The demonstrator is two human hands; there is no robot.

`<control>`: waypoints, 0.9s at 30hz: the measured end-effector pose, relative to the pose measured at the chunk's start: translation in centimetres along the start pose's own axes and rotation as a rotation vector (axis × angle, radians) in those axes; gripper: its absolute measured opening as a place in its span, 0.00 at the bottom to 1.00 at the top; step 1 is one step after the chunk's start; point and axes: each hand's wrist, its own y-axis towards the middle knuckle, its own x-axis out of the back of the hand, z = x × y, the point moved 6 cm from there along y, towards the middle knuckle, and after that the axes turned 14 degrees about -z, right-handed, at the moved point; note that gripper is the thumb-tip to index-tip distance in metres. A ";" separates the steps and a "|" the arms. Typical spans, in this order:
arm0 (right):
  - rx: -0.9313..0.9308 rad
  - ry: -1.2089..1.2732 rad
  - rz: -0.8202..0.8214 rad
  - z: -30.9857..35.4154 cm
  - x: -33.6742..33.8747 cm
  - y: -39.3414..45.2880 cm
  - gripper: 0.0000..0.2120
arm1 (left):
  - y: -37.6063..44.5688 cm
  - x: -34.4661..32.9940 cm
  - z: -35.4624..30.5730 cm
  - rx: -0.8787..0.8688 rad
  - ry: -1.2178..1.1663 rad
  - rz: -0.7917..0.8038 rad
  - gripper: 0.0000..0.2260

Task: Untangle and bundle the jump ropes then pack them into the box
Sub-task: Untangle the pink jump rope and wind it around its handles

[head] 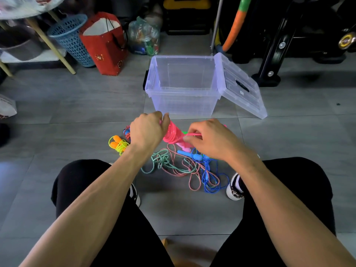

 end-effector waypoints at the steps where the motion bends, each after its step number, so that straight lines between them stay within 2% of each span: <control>1: -0.003 0.050 -0.002 -0.2 0.2 0.2 0.11 | -0.2 -0.1 -0.6 -0.072 0.000 0.034 0.19; 4: -0.070 0.251 -0.025 -1.3 0.6 1.2 0.08 | -1.0 -0.3 -2.0 -0.193 -0.171 0.167 0.21; 6: -0.130 0.378 -0.052 -2.2 1.2 1.8 0.05 | -1.1 0.2 -2.5 -0.184 -0.359 0.232 0.24; 9: -0.211 0.548 -0.055 -3.2 1.2 2.0 0.03 | -0.5 1.6 -2.0 -0.041 -0.601 0.245 0.24; 14: -0.257 0.765 -0.052 -3.0 0.1 1.7 0.05 | -0.7 2.0 -1.3 0.086 -0.732 0.349 0.23; 16: -0.284 0.881 -0.003 -2.7 -1.1 1.3 0.03 | -0.8 2.2 -1.5 0.139 -0.807 0.330 0.24; 20: -0.348 1.151 0.077 -2.3 -2.9 0.5 0.07 | -1.0 2.0 -0.8 0.317 -0.921 0.242 0.25; 22: -0.406 1.137 0.105 -2.4 -3.8 0.0 0.12 | -1.3 1.6 -0.3 0.447 -0.955 0.215 0.26; 25: -0.476 1.015 0.146 -1.9 -5.3 -0.4 0.09 | -1.1 1.3 1.1 0.670 -0.945 0.099 0.25; 27: -0.415 0.802 0.104 -1.0 -5.2 -0.1 0.10 | -1.0 1.1 2.4 0.766 -0.898 0.004 0.23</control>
